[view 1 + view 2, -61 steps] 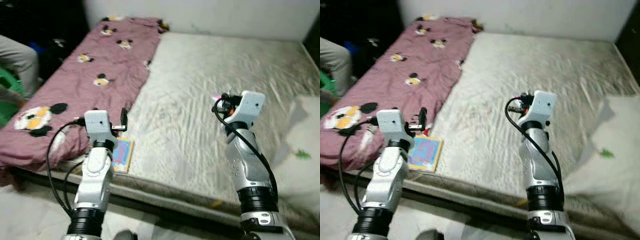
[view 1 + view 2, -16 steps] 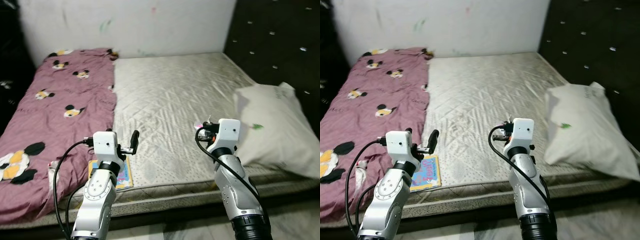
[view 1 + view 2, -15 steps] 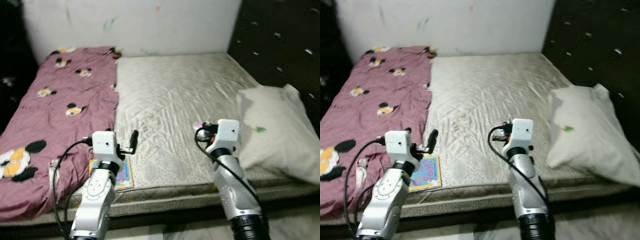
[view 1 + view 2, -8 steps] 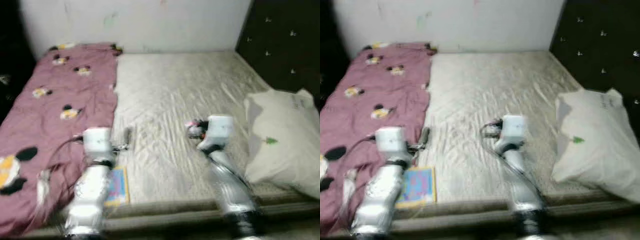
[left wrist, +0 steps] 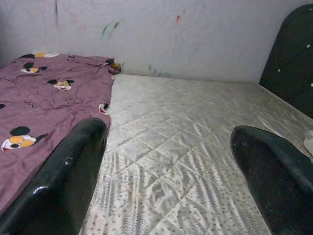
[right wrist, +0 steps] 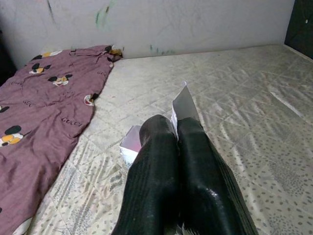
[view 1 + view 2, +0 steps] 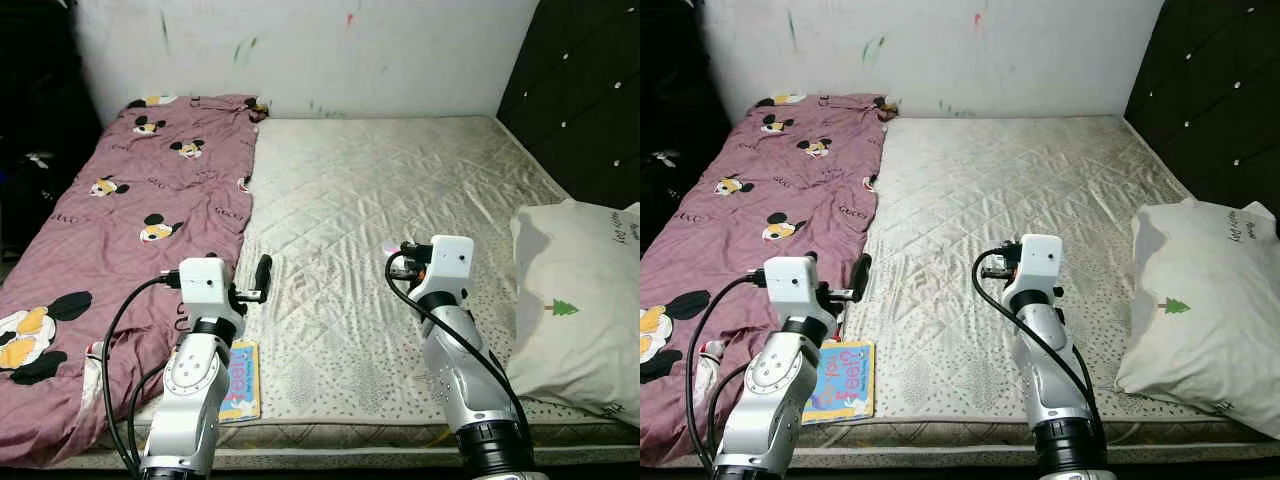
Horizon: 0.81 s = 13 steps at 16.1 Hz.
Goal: Clean up the room
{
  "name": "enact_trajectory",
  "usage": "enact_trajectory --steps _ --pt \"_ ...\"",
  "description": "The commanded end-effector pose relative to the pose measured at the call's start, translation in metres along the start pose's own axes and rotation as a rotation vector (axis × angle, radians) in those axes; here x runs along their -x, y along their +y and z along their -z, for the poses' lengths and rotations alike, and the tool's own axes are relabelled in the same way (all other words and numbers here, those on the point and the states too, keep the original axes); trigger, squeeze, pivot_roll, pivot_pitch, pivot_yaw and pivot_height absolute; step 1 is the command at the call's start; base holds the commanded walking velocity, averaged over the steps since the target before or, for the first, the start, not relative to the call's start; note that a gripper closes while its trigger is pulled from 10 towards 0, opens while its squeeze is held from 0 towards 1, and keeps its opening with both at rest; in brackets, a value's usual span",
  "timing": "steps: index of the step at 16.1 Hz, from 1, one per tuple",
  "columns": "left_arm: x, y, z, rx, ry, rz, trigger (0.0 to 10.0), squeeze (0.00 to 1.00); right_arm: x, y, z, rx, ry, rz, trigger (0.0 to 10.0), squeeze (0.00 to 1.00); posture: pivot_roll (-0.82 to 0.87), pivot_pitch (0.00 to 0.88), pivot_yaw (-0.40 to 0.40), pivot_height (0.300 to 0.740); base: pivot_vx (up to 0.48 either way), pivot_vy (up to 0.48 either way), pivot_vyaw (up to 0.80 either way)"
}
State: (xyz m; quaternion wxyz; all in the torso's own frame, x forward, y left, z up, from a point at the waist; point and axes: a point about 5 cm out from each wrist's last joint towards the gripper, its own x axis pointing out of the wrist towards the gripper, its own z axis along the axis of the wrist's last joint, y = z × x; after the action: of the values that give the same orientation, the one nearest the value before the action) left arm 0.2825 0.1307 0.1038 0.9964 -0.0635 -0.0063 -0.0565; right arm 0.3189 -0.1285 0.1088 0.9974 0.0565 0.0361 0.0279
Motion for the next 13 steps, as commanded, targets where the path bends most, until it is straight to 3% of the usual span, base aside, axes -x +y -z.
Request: enact_trajectory --steps 1,13 --pt "0.0003 0.0004 -0.0005 -0.004 0.004 -0.005 10.0 0.00 -0.0009 0.0014 -0.0007 0.001 -0.005 -0.004 10.0 0.00 -0.06 0.000 0.021 0.740 0.000 0.480 0.00" --pt "0.0008 0.0005 0.0008 -0.005 0.013 -0.011 10.0 0.00 0.0001 0.0020 0.0016 0.025 0.008 -0.016 10.0 0.00 -0.06 0.000 0.019 0.740 0.000 0.480 0.00"
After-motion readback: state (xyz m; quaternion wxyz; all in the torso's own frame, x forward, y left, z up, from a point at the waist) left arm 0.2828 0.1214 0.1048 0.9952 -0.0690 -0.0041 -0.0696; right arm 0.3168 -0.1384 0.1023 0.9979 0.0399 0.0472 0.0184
